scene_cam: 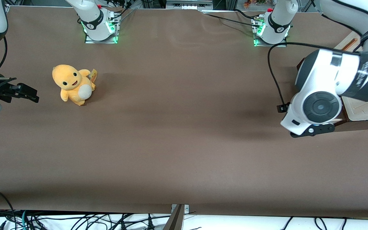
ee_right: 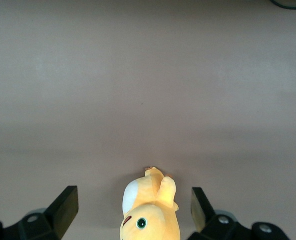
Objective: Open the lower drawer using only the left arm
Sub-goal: 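Open the left gripper and back it away from the handle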
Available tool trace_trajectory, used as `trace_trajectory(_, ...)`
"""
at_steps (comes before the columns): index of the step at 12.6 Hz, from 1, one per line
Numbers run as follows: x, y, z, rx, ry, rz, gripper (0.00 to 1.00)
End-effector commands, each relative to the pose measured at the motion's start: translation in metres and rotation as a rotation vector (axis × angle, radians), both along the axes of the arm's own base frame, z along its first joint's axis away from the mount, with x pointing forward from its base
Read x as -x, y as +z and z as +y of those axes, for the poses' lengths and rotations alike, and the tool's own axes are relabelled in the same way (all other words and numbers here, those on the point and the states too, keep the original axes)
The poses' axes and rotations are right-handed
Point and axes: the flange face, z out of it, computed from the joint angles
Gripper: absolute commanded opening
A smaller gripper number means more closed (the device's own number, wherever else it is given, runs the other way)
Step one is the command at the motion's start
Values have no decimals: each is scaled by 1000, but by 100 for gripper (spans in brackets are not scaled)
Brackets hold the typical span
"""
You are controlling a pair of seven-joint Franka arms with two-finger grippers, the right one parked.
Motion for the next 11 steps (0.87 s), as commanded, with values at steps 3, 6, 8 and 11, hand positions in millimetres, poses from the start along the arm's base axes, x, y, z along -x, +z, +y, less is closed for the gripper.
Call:
trace_trajectory(3,5,47,51,97,-78,3,100)
trace_trajectory(6,7,73,87,196,-90,-33,100)
trace_trajectory(8,8,79,110,250,-82,-37,100)
trace_trajectory(11,4,79,124,310,-132,-65,100)
